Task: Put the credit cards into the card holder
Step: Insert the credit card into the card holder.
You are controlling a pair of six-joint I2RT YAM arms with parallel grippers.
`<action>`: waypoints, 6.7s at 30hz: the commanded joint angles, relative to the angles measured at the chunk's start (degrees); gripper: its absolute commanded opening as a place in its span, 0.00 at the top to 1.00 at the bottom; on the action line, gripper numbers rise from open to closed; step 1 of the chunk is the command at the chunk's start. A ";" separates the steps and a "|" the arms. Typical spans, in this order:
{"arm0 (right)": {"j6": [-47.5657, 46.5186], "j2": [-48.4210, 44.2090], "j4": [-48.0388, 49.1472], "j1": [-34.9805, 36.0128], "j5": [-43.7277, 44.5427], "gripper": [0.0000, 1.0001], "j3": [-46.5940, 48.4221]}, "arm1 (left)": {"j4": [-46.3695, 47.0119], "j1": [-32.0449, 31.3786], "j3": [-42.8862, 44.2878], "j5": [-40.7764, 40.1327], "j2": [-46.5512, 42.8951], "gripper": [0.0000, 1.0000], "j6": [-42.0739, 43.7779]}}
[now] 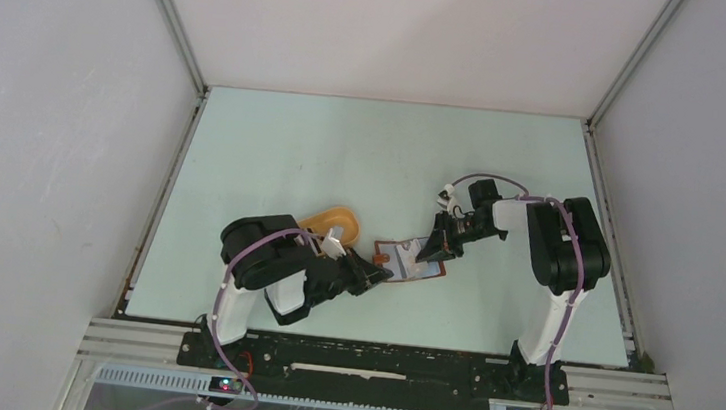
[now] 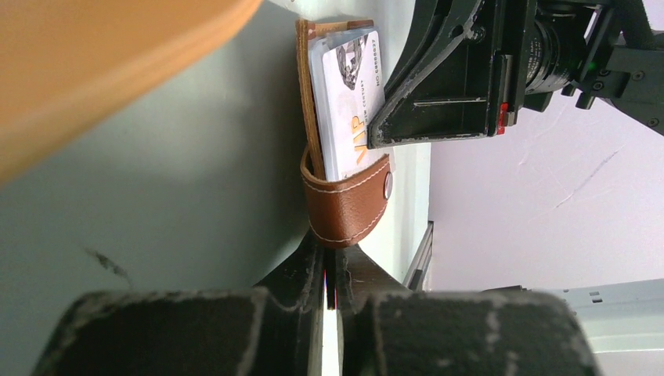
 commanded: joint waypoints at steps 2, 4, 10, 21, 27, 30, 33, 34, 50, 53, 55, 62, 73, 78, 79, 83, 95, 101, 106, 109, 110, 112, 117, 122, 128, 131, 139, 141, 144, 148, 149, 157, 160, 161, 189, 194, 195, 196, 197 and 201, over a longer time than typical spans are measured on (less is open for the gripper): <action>-2.29 0.13 -0.88 0.78 4.85 0.85 1.70 | 2.37 0.20 0.05 2.87 -1.44 0.94 -0.13; -2.54 0.22 -1.18 1.16 4.98 0.85 1.86 | 2.41 0.21 0.01 3.14 -1.54 0.93 -0.20; -3.28 0.32 -2.11 1.86 4.91 0.85 2.51 | 2.65 0.26 0.02 3.29 -1.87 0.94 -0.54; -4.17 0.46 -3.31 2.29 4.32 0.84 3.34 | 2.75 0.67 -0.20 5.75 -3.10 0.94 -0.60; -4.79 0.92 -4.23 2.72 3.31 0.84 3.84 | 2.83 1.00 -0.42 6.23 -3.53 0.94 -0.69; -5.21 0.94 -4.34 2.74 2.31 0.83 3.91 | 2.83 1.19 -0.54 6.45 -3.85 0.94 -0.77; -5.86 1.02 -4.97 2.85 1.58 0.82 4.19 | 2.83 1.30 -0.86 6.69 -4.21 0.94 -0.75; -6.01 1.02 -5.05 2.83 1.57 0.82 4.29 | 2.83 1.42 -0.89 6.82 -4.30 0.94 -0.79; -6.89 2.60 -6.19 3.44 -1.59 0.83 5.12 | 2.92 2.01 -0.64 8.27 -4.89 0.94 -1.08; -7.01 2.87 -6.44 3.51 -2.14 0.83 5.30 | 2.93 2.31 -0.68 8.76 -5.30 0.94 -1.13; -7.07 2.70 -6.37 3.40 -2.48 0.83 5.24 | 2.93 2.45 -0.72 9.06 -5.63 0.94 -1.11; -7.14 3.55 -6.08 2.88 -3.68 0.83 5.29 | 2.92 2.88 -0.62 10.40 -6.35 0.94 -1.08; -7.12 4.56 -7.31 2.72 -2.21 0.80 6.07 | 2.87 3.25 -0.96 10.92 -4.46 0.94 -0.62; -7.36 4.55 -7.92 2.91 -1.59 0.78 6.52 | 2.62 3.33 -1.40 10.46 -3.81 0.93 -0.01; -7.41 4.42 -7.93 2.96 -1.24 0.78 6.52 | 2.46 3.33 -1.61 10.27 -3.67 0.93 0.01; -7.65 4.12 -8.03 3.18 -0.38 0.78 6.67 | 2.13 3.29 -2.30 10.10 -2.71 0.91 0.25; -7.68 4.70 -8.42 3.71 0.25 0.80 7.16 | -3.13 3.33 -2.77 9.32 -4.36 0.66 2.09; -7.66 4.66 -8.46 3.71 -0.21 0.80 7.25 | -13.70 3.49 -1.96 7.45 -10.15 0.64 5.89; -7.96 4.77 -8.86 3.71 -0.21 0.80 7.33 | -19.14 3.67 -0.26 7.42 -12.30 0.66 7.65; -8.18 4.79 -9.09 3.72 -0.15 0.80 7.48 | -20.94 3.68 0.09 7.20 -12.87 0.70 8.24; -8.20 4.80 -9.18 3.71 -0.19 0.80 7.51 | -21.27 3.64 0.17 7.12 -13.01 0.71 8.38; -8.10 4.79 -9.12 3.71 -0.06 0.80 7.51 | -21.42 3.66 0.18 7.02 -13.04 0.73 8.41; -8.03 4.89 -9.18 4.05 0.04 0.80 7.50 | -21.07 3.70 0.45 7.15 -12.51 0.84 8.28; -8.54 4.77 -9.80 4.64 0.29 0.79 8.01 | -19.24 3.77 -0.36 6.80 -11.95 0.91 7.96; -8.69 4.26 -10.38 5.49 1.55 0.77 8.58 | -16.23 3.77 -1.10 6.97 -10.53 0.93 7.08; -8.69 3.97 -10.67 5.42 2.18 0.77 8.82 | -13.14 3.71 -1.72 7.55 -8.92 0.93 6.04; -10.42 3.16 -11.23 5.38 3.65 0.77 9.11 | -9.42 4.07 -2.92 7.80 -7.36 0.95 4.99; -10.45 3.05 -11.45 5.30 3.67 0.75 9.20 | -9.70 4.18 -3.22 7.60 -7.66 0.95 5.23; -10.91 3.01 -12.26 5.20 3.57 0.69 9.66 | -9.81 4.30 -3.40 7.51 -7.70 0.95 5.38; -11.22 2.24 -12.49 5.11 3.88 0.67 9.65 | -9.75 4.28 -3.42 7.50 -7.48 0.95 5.44; -11.31 2.06 -12.49 5.11 4.12 0.67 9.65 | -9.72 4.34 -3.50 7.51 -7.43 0.95 5.41; -12.13 0.68 -13.01 4.61 5.68 0.66 9.68 | -9.08 4.37 -3.60 7.42 -7.05 0.95 5.38; -12.39 0.81 -13.54 4.24 5.63 0.66 9.83 | -8.63 4.38 -3.73 7.42 -6.90 0.95 5.29; -12.41 0.96 -13.76 4.11 5.62 0.66 9.96 | -8.47 4.39 -3.77 7.42 -6.84 0.95 5.20; -12.64 2.80 -14.12 3.01 4.00 0.92 10.07 | -3.65 4.38 -4.32 9.41 -5.07 0.95 3.25; -12.90 3.55 -13.92 3.16 2.53 0.96 10.14 | -3.62 4.39 -4.69 9.68 -5.44 0.94 3.05; -12.95 3.81 -13.92 3.18 2.04 0.96 10.14 | -3.68 4.38 -4.73 9.70 -5.41 0.94 3.04; -12.98 3.97 -13.92 3.22 1.71 0.97 10.08 | -3.72 4.38 -4.74 9.70 -5.34 0.94 2.95; -13.04 4.13 -13.91 3.32 1.58 0.97 10.13 | -3.68 4.31 -4.70 9.70 -5.26 0.94 2.94; -13.07 4.73 -14.00 3.65 0.93 0.99 10.21 | -3.77 4.31 -4.33 9.83 -4.73 0.94 2.86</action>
